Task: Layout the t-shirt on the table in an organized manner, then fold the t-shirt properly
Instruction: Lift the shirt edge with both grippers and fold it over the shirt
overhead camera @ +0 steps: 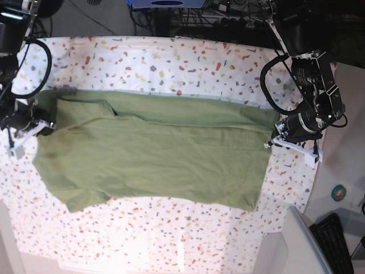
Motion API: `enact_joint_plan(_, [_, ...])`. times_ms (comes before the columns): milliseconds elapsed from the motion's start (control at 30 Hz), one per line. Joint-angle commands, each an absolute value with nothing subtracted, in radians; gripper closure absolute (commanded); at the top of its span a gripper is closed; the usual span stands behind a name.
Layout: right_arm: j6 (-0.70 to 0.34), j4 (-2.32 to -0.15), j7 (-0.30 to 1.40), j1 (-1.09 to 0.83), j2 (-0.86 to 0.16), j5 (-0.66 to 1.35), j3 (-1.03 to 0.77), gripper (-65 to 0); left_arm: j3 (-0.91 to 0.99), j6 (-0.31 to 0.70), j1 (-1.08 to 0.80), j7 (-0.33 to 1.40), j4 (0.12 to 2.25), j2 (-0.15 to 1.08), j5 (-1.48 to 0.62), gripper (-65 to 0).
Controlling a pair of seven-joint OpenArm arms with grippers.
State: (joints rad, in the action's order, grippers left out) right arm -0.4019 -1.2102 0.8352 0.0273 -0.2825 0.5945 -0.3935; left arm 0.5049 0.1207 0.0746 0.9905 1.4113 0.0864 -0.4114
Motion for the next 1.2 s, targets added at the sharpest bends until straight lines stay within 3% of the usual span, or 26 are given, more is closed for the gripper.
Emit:
enact_joint_plan(0, [-0.404,-1.225,0.816,0.045,-0.3,0.61,-0.401,0.0,0.506,0.125,0.09,0.977,1.426,0.096,-0.418,0.0])
enact_joint_plan(267, [-0.403,-1.23,0.776,0.042,-0.298,0.61,-0.401,0.0,0.512,0.125,0.09,0.974,1.426,0.099,-0.418,0.0])
enact_joint_plan(467, [-0.381,-1.225,0.733,0.039,-0.297,0.61,-0.403,0.0,0.504,0.125,0.091,0.866,1.349,0.097,-0.417,0.0])
enact_joint_plan(1167, [-0.343,-1.222,0.677,0.038,-0.294,0.61,-0.401,0.0,0.46,0.125,0.119,0.849,1.293,0.101,-0.418,0.0])
